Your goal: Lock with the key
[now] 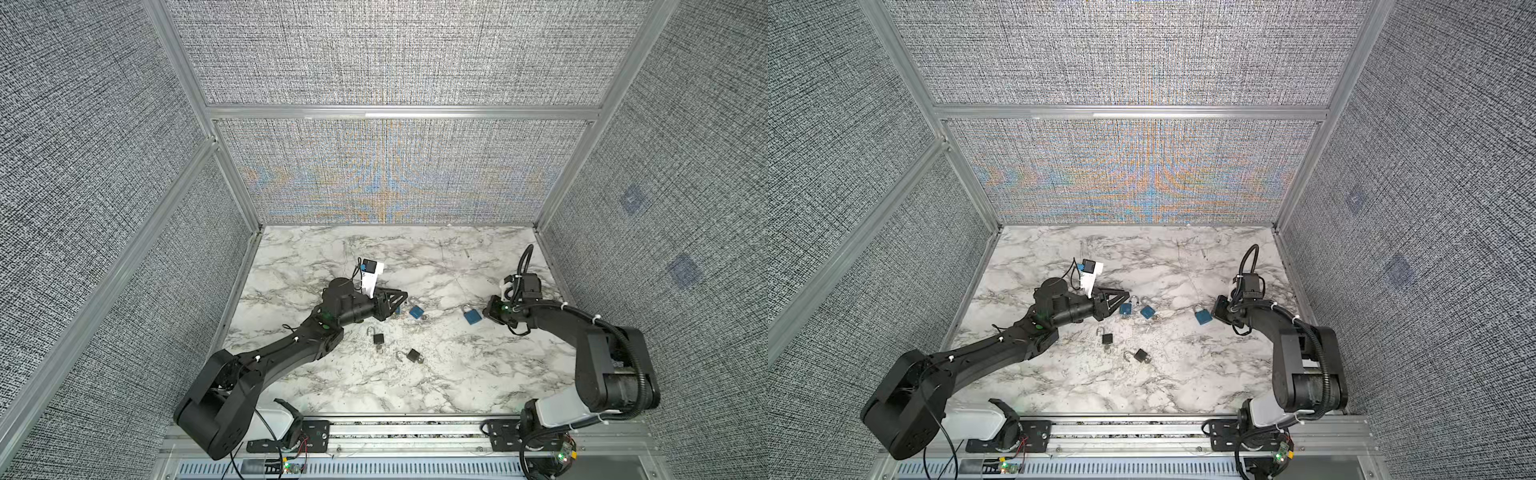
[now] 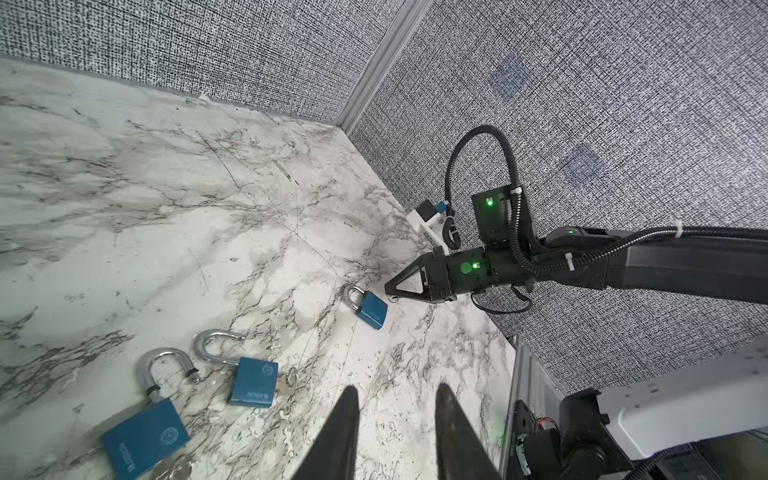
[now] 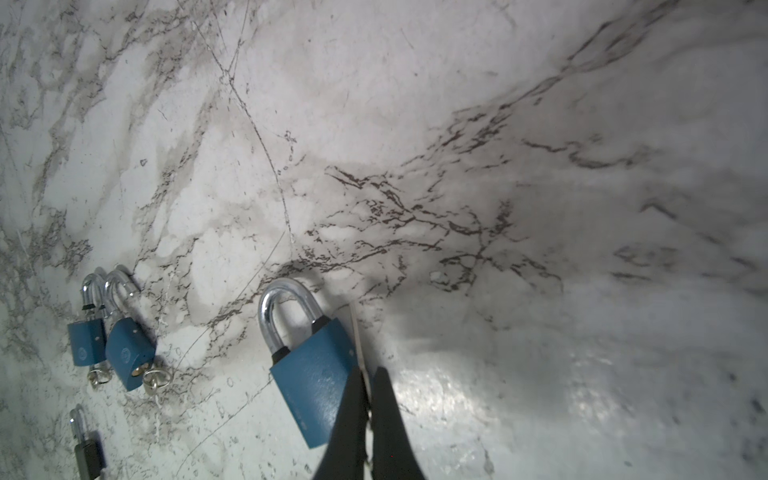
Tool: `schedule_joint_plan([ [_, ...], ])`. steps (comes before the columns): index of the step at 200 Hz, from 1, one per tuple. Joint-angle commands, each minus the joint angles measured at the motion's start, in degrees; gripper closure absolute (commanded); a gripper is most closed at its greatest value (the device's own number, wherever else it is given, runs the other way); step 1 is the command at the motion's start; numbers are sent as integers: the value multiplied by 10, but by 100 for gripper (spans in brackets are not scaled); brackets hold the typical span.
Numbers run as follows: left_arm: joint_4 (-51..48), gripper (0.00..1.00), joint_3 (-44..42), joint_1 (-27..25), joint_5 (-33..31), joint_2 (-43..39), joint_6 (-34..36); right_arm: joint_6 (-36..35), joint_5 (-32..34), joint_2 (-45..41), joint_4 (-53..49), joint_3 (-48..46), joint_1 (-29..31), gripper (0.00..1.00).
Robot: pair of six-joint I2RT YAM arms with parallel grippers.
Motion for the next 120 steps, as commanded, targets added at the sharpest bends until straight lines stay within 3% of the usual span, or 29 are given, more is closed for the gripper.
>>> schedule_joint_plan([
  [1, 7, 66, 3, 1, 7, 2, 2, 7, -5, 7, 13, 5, 3, 100],
  [120, -6, 66, 1, 2, 5, -4, 9, 1, 15, 26, -1, 23, 13, 84],
])
